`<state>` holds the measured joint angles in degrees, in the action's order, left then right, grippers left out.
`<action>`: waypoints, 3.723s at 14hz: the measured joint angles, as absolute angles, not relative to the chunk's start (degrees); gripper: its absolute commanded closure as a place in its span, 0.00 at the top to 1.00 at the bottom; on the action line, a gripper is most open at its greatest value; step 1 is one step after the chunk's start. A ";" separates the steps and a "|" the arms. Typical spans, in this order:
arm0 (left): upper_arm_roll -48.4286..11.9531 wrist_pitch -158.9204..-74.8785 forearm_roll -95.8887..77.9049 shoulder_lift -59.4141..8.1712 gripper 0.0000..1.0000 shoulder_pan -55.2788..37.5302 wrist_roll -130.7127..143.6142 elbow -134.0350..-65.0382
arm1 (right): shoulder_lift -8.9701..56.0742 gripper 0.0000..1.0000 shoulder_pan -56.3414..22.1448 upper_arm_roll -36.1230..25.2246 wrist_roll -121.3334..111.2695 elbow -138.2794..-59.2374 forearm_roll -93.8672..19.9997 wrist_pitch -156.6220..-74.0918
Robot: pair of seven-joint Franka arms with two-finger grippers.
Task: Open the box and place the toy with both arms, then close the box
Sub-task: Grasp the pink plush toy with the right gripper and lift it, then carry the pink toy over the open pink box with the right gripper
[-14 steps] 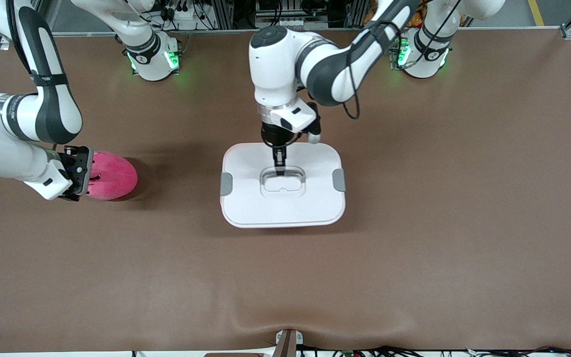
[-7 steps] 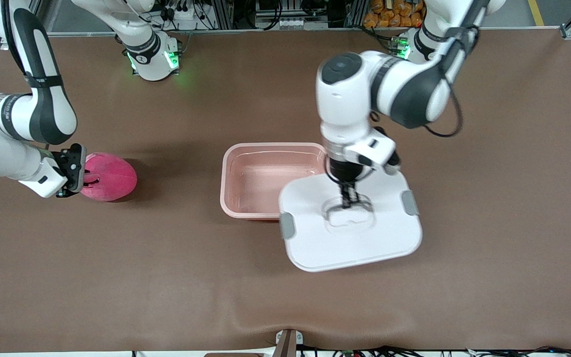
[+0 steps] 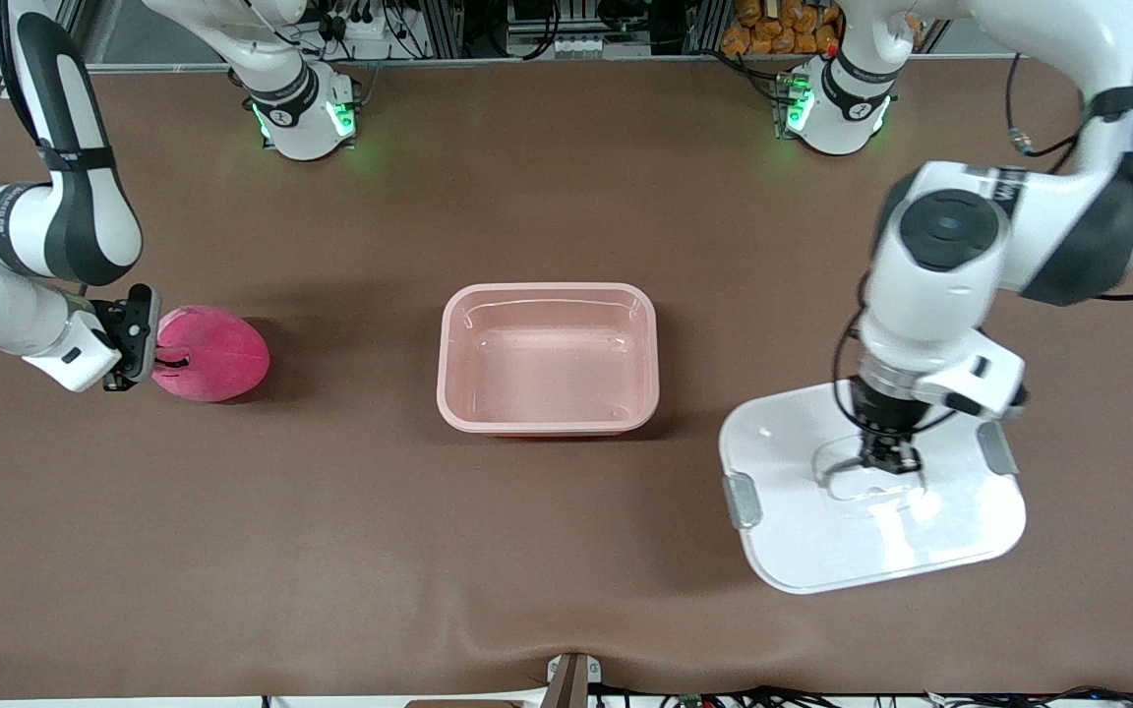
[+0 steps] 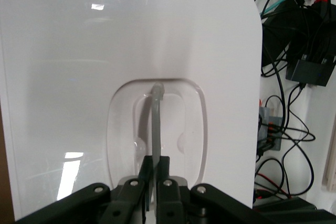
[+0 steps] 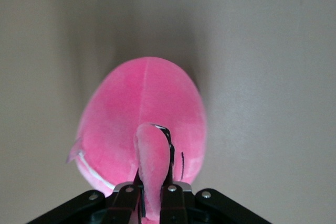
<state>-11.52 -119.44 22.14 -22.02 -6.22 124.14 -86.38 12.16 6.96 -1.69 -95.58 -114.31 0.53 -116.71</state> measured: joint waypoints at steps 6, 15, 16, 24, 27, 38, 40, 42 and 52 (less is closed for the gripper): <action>-21.92 -124.51 20.02 -18.28 0.00 7.71 114.39 -90.83 | 11.90 0.00 6.58 -1.24 -83.47 -106.61 -1.17 -103.94; -34.11 -127.59 16.81 -11.45 0.00 19.69 105.73 -103.06 | 11.67 0.00 0.73 -0.73 -64.34 -97.06 -4.37 -91.82; -34.11 -127.65 16.81 -11.45 0.00 19.70 105.73 -103.20 | 11.64 0.00 -0.03 -0.69 -61.54 -95.69 -4.96 -90.32; -34.29 -128.31 16.80 -11.45 0.00 19.71 105.71 -103.45 | 11.37 0.00 -9.67 -0.43 -36.98 -87.44 -8.27 -86.06; -34.73 -128.47 16.80 -11.44 0.00 19.38 105.68 -102.46 | 11.36 0.00 -12.38 -0.40 -27.80 -85.07 -10.14 -85.92; -18.86 -126.65 15.40 -10.59 0.00 4.00 104.19 -100.86 | 18.22 0.00 -23.81 -0.35 10.95 -75.57 -17.67 -86.74; -14.08 -126.26 15.08 -10.25 0.00 -0.93 104.19 -100.82 | 20.65 0.00 -23.85 -0.62 17.85 -72.97 -22.17 -86.80; -8.55 -125.66 13.70 -9.72 0.00 -6.09 103.64 -100.81 | 22.96 0.00 -23.75 -0.94 22.55 -70.16 -24.61 -86.81; -3.73 -120.85 5.36 -3.29 0.00 -9.01 93.15 -104.30 | 32.10 0.00 -28.51 -0.95 25.53 -65.42 -25.49 -89.00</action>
